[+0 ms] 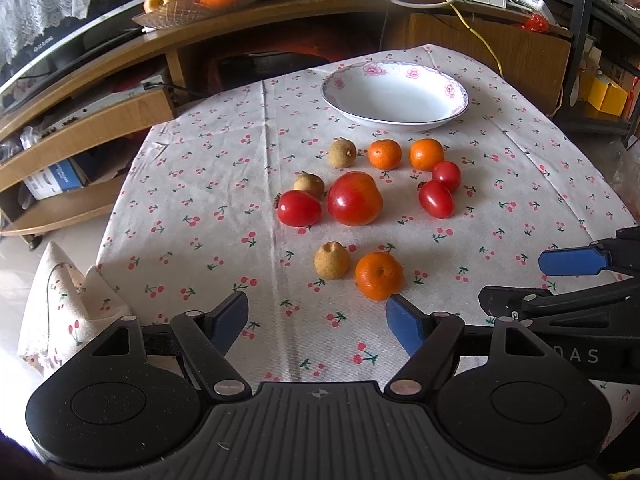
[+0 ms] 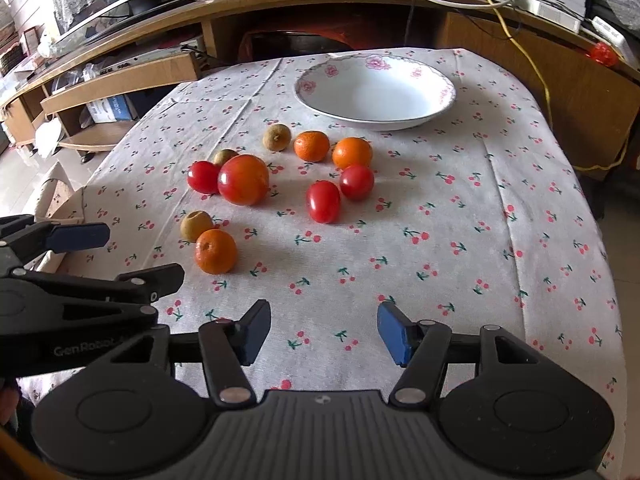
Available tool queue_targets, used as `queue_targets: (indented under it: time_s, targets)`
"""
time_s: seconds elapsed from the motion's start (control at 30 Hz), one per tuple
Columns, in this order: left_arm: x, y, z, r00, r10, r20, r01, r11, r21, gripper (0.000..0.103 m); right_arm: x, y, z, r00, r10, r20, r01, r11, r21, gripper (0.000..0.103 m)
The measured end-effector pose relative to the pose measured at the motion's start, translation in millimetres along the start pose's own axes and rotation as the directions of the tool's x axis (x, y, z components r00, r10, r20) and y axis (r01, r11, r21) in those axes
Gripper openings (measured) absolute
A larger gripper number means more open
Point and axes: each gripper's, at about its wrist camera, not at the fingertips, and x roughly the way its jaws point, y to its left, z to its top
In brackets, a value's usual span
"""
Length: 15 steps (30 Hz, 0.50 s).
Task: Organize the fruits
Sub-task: 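Move both tools toward the loose fruits in front of the bowl, then grasp a tangerine with the right tool while the left tool grasps a small brown pear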
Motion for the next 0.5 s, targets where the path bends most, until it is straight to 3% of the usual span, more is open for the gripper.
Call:
queue_targets:
  time_s: [0.5]
  targets:
    - [1.2, 44.0, -2.0, 1.0, 0.017, -0.016, -0.018, 0.996, -0.089, 0.077, 27.2, 37.2, 24.1, 0.995, 0.102, 0.009, -0.1, 0.986, -0.134, 0.057]
